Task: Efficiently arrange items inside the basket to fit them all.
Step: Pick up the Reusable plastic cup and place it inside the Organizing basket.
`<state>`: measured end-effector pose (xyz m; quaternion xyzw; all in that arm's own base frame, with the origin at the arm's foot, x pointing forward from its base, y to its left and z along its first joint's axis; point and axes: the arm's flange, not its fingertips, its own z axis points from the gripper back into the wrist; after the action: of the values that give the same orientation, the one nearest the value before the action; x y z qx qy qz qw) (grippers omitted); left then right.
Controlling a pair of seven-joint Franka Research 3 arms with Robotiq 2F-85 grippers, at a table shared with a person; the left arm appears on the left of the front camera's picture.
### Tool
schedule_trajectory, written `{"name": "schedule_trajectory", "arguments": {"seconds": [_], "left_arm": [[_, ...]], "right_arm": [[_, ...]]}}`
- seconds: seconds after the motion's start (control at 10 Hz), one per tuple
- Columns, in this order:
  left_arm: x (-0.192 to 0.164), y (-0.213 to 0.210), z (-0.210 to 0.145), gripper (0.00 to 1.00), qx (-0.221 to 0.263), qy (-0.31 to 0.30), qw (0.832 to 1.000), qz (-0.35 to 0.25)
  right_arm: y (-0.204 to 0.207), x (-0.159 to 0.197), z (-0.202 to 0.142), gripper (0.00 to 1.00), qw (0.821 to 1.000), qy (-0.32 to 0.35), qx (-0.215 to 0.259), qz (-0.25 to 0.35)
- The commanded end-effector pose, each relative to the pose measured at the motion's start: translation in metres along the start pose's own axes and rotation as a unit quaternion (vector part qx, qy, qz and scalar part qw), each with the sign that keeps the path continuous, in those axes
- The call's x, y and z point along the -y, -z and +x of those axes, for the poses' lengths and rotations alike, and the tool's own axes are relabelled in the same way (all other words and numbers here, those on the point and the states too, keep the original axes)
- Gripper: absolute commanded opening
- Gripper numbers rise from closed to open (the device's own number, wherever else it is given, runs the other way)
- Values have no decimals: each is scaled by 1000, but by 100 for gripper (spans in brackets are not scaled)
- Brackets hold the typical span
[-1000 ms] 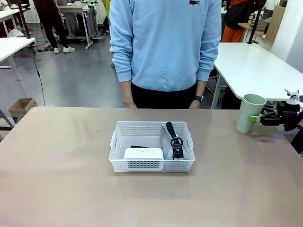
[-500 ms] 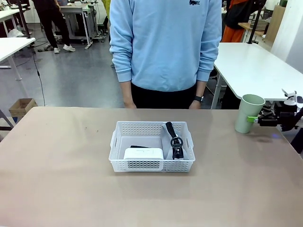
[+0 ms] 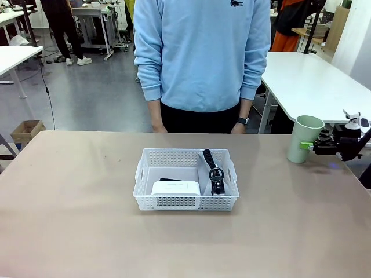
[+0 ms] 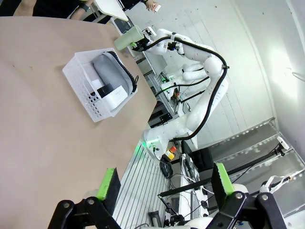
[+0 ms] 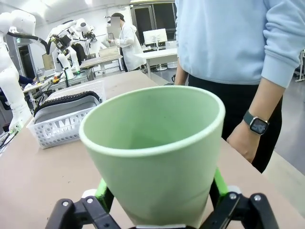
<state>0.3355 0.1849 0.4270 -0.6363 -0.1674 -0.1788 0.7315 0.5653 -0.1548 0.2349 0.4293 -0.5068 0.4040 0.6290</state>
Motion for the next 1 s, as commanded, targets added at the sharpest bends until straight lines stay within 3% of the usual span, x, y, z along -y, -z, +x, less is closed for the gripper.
{"name": "schedule_trajectory", "arguments": {"seconds": [0.0,0.1,0.2,0.4,0.5,0.6,0.7,0.8,0.9], "left_arm": [[3,-1,-1,100,-4,-1,1000,4],[3,-1,-1,100,-4,-1,1000,4],[3,-1,-1,100,-4,-1,1000,4],[3,-1,-1,100,-4,-1,1000,4],[3,-1,-1,100,-4,-1,1000,4],[3,-1,-1,100,-4,-1,1000,4],[3,-1,-1,100,-4,-1,1000,4],[3,-1,-1,100,-4,-1,1000,4],[3,-1,-1,100,-4,-1,1000,4]], "right_arm": [[3,4,4,44,1000,-9,6,6],[3,3,4,44,1000,-6,9,4],[2,3,4,0,1000,-6,12,2],[3,2,3,0,1000,-5,11,3],[3,2,4,30,1000,-5,10,5],[3,2,4,30,1000,-6,10,7],[1,-1,7,0,1000,-10,22,9],[-5,-8,20,30,999,-11,30,20],[-14,-26,44,30,999,-43,20,24]]}}
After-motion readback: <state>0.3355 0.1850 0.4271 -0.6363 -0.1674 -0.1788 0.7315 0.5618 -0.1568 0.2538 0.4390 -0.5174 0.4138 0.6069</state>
